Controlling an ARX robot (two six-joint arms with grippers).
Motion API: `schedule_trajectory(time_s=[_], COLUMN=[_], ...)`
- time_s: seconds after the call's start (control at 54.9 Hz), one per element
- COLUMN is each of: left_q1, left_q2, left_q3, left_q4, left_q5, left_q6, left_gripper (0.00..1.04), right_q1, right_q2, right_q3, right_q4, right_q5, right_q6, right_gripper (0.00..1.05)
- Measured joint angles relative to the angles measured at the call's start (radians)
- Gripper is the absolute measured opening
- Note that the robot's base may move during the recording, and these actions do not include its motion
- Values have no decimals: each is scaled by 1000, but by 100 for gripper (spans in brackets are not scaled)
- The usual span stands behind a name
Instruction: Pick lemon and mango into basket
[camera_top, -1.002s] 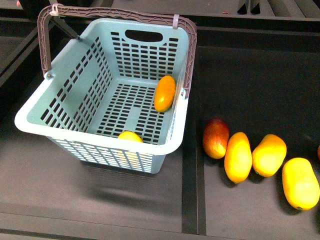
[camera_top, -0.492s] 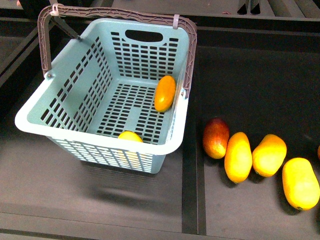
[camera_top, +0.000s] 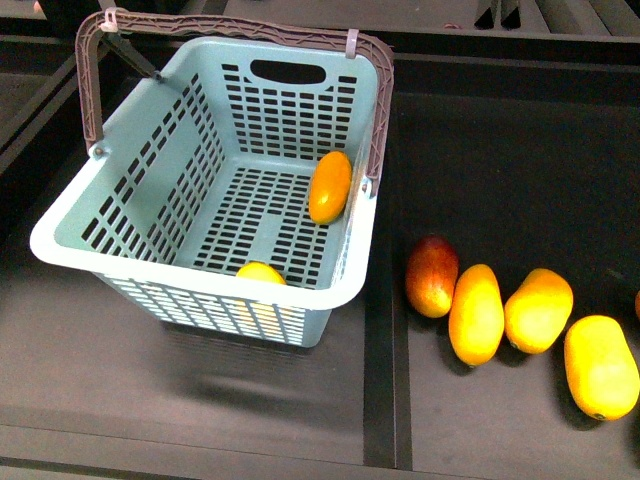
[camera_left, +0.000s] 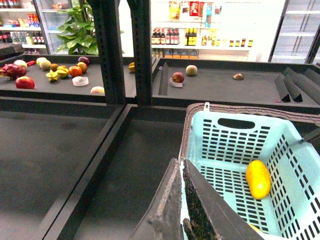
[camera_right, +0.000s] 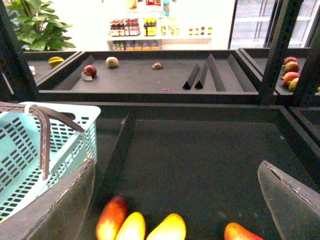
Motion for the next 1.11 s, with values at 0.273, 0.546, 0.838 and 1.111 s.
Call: schedule_trajectory(time_s=[0.273,0.546,0.838,1.111], left_q1=[0,0,0,0], left_q2=[0,0,0,0], left_q3=[0,0,0,0], left_q4=[0,0,0,0], left_q5=[0,0,0,0], left_q6=[0,0,0,2], left_gripper=[3,41,94,98], right_q1=[0,0,0,0], right_q2=[0,0,0,0], right_q3=[0,0,0,0], right_q4=[0,0,0,0], right_q5=[0,0,0,0], right_q6=[0,0,0,0], right_gripper=[96,96,96,96])
